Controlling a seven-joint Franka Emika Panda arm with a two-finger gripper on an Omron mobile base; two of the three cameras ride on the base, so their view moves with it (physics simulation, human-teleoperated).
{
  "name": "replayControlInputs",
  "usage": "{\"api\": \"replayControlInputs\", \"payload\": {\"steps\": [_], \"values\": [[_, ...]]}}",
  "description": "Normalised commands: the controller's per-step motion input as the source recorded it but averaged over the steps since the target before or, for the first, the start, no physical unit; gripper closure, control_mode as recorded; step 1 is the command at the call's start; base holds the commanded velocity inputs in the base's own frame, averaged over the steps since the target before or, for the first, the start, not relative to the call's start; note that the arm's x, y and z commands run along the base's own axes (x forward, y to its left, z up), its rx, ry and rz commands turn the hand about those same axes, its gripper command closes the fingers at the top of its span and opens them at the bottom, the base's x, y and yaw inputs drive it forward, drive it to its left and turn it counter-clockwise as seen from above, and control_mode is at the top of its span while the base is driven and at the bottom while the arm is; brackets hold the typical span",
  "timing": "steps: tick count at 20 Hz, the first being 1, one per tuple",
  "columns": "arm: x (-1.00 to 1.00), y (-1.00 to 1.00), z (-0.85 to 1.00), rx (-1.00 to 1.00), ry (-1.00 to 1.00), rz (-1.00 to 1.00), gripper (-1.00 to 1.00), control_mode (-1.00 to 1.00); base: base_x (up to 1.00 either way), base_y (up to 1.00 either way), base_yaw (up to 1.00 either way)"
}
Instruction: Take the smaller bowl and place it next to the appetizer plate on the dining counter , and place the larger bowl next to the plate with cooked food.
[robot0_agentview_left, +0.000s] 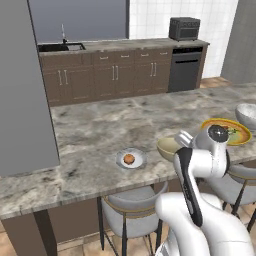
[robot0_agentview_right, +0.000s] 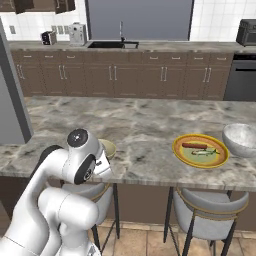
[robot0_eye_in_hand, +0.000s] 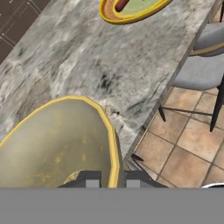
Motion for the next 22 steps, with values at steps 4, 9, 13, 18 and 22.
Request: {"api": "replayControlInputs", "payload": {"steps": [4,9,13,18,22], "values": [[0.25,0.0,-0.24,0.0,0.0,0.0,1.0,-1.0,0.0,0.0,0.0],[0.28,0.0,-0.19,0.0,0.0,0.0,1.0,-1.0,0.0,0.0,0.0],[0.33,0.0,-0.17,0.0,0.0,-0.01,1.0,-1.0,0.0,0.0,0.0],[0.13,0.0,-0.26,-0.01,0.0,0.0,1.0,-1.0,0.0,0.0,0.0],[0.0,0.0,-0.39,-0.01,0.0,0.0,1.0,-1.0,0.0,0.0,0.0]]}}
